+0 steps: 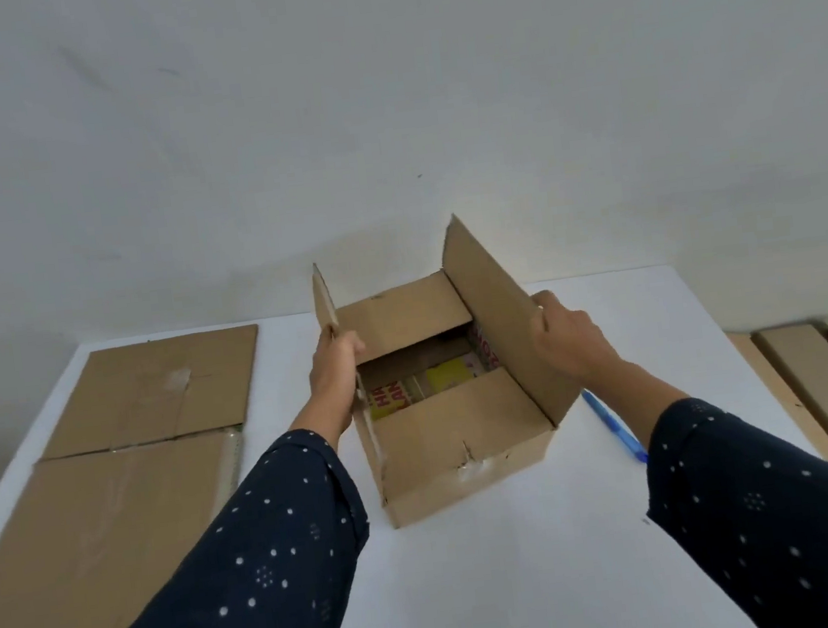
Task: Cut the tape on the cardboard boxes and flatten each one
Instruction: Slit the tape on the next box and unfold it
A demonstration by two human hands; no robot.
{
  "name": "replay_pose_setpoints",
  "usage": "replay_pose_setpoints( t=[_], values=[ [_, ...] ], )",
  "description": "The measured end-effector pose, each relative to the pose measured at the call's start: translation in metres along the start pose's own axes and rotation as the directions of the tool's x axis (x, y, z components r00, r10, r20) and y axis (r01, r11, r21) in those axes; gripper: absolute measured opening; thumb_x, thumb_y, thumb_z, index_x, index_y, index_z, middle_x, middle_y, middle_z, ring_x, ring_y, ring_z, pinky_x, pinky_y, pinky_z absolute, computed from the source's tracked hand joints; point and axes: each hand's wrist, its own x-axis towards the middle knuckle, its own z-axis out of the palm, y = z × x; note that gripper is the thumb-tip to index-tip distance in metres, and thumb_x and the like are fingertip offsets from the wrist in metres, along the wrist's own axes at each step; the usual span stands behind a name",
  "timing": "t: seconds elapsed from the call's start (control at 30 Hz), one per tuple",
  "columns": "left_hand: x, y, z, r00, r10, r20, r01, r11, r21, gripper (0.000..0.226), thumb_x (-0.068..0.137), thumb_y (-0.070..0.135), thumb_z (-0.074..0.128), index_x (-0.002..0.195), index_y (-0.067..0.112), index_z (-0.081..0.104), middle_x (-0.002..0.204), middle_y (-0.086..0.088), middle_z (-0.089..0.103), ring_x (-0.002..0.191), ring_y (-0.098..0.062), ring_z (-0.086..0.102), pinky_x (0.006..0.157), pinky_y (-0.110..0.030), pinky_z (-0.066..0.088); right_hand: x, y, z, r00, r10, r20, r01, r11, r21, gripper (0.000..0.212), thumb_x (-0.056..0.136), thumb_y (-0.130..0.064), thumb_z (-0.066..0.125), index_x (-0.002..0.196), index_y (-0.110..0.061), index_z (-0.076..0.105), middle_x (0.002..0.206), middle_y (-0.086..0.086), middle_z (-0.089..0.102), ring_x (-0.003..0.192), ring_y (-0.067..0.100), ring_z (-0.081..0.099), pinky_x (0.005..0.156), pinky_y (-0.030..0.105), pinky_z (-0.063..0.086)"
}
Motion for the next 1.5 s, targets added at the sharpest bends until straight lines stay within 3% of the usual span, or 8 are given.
replay_pose_setpoints(
  t=[0.17, 0.37, 0.57, 0.87, 1.07, 1.23, 1.33, 1.5],
  values=[
    [-0.010, 0.003, -0.027, 0.985, 0.027, -0.172, -0.027, 1.000, 0.000, 0.026, 0.087, 0.033, 0.048, 0.092, 0.013, 0.065, 0.097, -0.015, 0.066, 0.094, -0.033, 0.062, 0.076, -0.035, 0.042, 0.003, 0.028, -0.001, 0.997, 0.055, -0.050, -0.056, 0.998, -0.020, 0.044, 0.100, -0.023, 0.028, 0.144, -0.028, 0.032, 0.103, 0.010, 0.056, 0.087, 0.031, 0.057, 0.073, 0.039, 0.048],
    [-0.019, 0.037, -0.054, 0.981, 0.120, -0.154, -0.125, 0.992, -0.028, 0.016, 0.100, 0.022, 0.051, 0.099, 0.018, 0.066, 0.103, -0.009, 0.070, 0.088, -0.027, 0.065, 0.085, -0.041, 0.053, 0.008, 0.040, -0.014, 0.987, 0.150, -0.055, -0.160, 0.952, -0.262, 0.072, 0.095, -0.019, 0.038, 0.157, -0.024, 0.001, 0.100, 0.007, 0.056, 0.086, 0.027, 0.058, 0.070, 0.037, 0.046],
    [-0.040, 0.093, -0.036, 0.971, 0.198, -0.136, -0.212, 0.972, -0.102, 0.015, 0.097, 0.012, 0.059, 0.084, 0.018, 0.065, 0.084, -0.004, 0.065, 0.068, -0.018, 0.062, 0.052, -0.023, 0.048, 0.015, 0.030, -0.002, 0.953, 0.152, 0.261, -0.043, 0.923, -0.381, 0.041, 0.097, -0.012, 0.039, 0.137, -0.007, 0.045, 0.139, 0.012, 0.050, 0.123, 0.029, 0.051, 0.091, 0.033, 0.043],
    [-0.058, 0.099, 0.024, 0.981, 0.151, 0.120, -0.132, 0.979, -0.153, 0.029, 0.094, 0.017, 0.061, 0.120, 0.006, 0.067, 0.087, -0.007, 0.070, 0.075, -0.022, 0.067, 0.052, -0.026, 0.051, -0.027, -0.115, -0.029, 0.920, -0.382, 0.090, 0.308, 0.845, 0.438, 0.068, 0.099, -0.056, 0.044, 0.157, -0.031, 0.020, 0.157, -0.001, 0.035, 0.141, 0.019, 0.036, 0.107, 0.030, 0.029],
    [-0.043, 0.077, 0.024, 0.969, 0.166, 0.183, -0.096, 0.935, -0.341, 0.043, 0.105, 0.044, 0.044, 0.122, 0.011, 0.066, 0.114, -0.007, 0.073, 0.103, -0.023, 0.070, 0.084, -0.036, 0.059, -0.025, -0.137, -0.018, 0.876, -0.459, 0.149, 0.427, 0.881, 0.205, 0.081, 0.098, -0.041, 0.054, 0.159, -0.026, 0.003, 0.160, 0.000, 0.026, 0.141, 0.021, 0.037, 0.105, 0.025, 0.030],
    [-0.019, 0.026, -0.002, 0.993, -0.114, -0.028, 0.117, 0.962, 0.247, 0.068, 0.095, 0.056, 0.053, 0.150, 0.019, 0.034, 0.151, -0.011, 0.036, 0.138, -0.038, 0.037, 0.111, -0.051, 0.037, -0.025, -0.125, -0.008, 0.900, -0.415, 0.130, 0.401, 0.908, 0.125, 0.072, 0.102, -0.041, 0.047, 0.159, -0.030, 0.004, 0.165, 0.000, 0.011, 0.149, 0.021, 0.020, 0.119, 0.039, 0.021],
    [-0.020, 0.016, -0.012, 0.958, -0.237, 0.163, 0.234, 0.972, 0.039, 0.064, 0.097, 0.059, 0.052, 0.139, 0.012, 0.045, 0.137, -0.009, 0.053, 0.125, -0.033, 0.052, 0.093, -0.041, 0.049, -0.030, -0.126, -0.011, 0.910, -0.400, 0.108, 0.391, 0.915, 0.100, 0.070, 0.103, -0.037, 0.046, 0.159, -0.029, 0.005, 0.165, -0.002, 0.015, 0.149, 0.022, 0.021, 0.118, 0.039, 0.021],
    [0.000, 0.033, -0.051, 1.000, -0.027, -0.001, 0.026, 0.995, -0.101, 0.067, 0.084, 0.060, 0.062, 0.125, 0.007, 0.061, 0.119, -0.010, 0.067, 0.102, -0.028, 0.064, 0.089, -0.040, 0.054, -0.036, -0.126, -0.021, 0.935, -0.349, 0.068, 0.337, 0.930, 0.143, 0.069, 0.102, -0.041, 0.046, 0.159, -0.028, 0.008, 0.163, -0.003, 0.020, 0.146, 0.021, 0.028, 0.116, 0.036, 0.024]
  ],
)
